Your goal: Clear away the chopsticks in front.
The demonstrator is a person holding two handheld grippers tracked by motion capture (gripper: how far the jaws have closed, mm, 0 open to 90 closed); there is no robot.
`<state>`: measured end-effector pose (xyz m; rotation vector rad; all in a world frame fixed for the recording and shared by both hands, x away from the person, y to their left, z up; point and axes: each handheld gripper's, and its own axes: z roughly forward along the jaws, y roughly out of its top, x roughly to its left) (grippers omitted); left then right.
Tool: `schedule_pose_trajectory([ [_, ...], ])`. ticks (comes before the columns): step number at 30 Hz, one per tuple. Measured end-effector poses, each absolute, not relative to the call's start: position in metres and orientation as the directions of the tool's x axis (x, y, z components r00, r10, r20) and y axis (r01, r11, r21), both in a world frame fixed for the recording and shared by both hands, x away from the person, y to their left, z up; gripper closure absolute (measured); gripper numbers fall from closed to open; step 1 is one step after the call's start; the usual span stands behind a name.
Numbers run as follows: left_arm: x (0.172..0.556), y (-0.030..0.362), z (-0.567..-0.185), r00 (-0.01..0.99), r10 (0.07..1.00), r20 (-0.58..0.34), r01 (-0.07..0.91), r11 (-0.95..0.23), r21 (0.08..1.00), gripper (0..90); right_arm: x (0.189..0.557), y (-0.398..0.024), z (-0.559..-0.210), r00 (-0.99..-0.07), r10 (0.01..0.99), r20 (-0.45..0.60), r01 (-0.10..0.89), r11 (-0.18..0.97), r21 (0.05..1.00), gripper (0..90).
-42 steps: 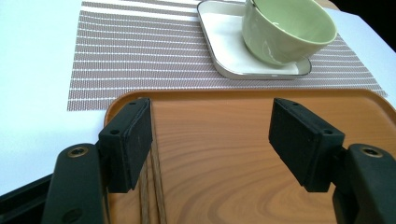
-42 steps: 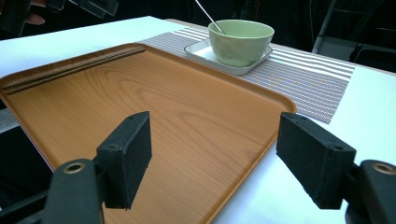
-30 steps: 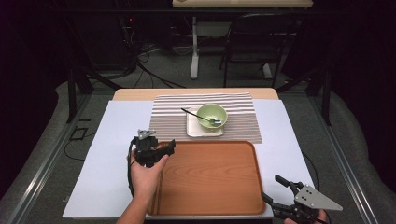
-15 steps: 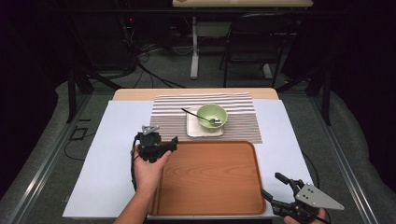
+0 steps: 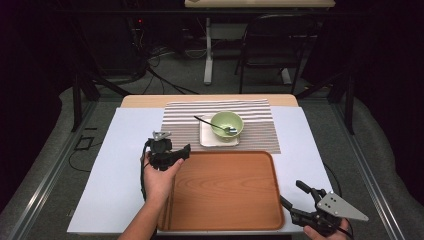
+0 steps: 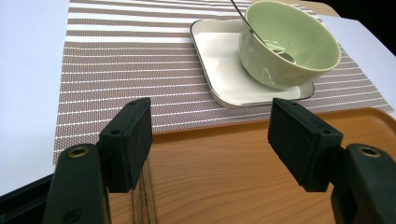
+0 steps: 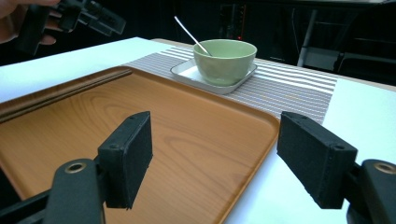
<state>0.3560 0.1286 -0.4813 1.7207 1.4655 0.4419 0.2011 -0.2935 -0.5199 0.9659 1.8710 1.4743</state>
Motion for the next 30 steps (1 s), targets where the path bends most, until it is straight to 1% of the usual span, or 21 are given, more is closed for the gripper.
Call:
schedule_pose_trajectory([
  [7,0.359,0.127,-0.483,0.272,0.935,-0.230,0.653,-0.003,0.758,30.4,0.209,-0.293,-0.517,-0.570,0.822,0.024,0.205,0.114,0.972,26.5],
  [10,0.360,0.126,-0.483,0.272,0.933,-0.234,0.660,-0.004,0.751,30.6,0.212,-0.292,-0.518,-0.579,0.815,0.005,0.196,0.133,0.972,26.5],
  [15,0.362,0.123,-0.485,0.285,0.930,-0.232,0.659,-0.014,0.752,30.4,0.213,-0.289,-0.519,-0.584,0.812,0.012,0.192,0.124,0.974,26.5],
  [19,0.363,0.120,-0.485,0.292,0.928,-0.230,0.659,-0.021,0.752,30.7,0.211,-0.287,-0.520,-0.592,0.806,-0.006,0.177,0.137,0.975,26.5],
  [30,0.364,0.115,-0.482,0.296,0.919,-0.261,0.656,0.003,0.755,36.9,0.208,-0.287,-0.522,-0.602,0.799,-0.011,0.166,0.139,0.976,26.7],
])
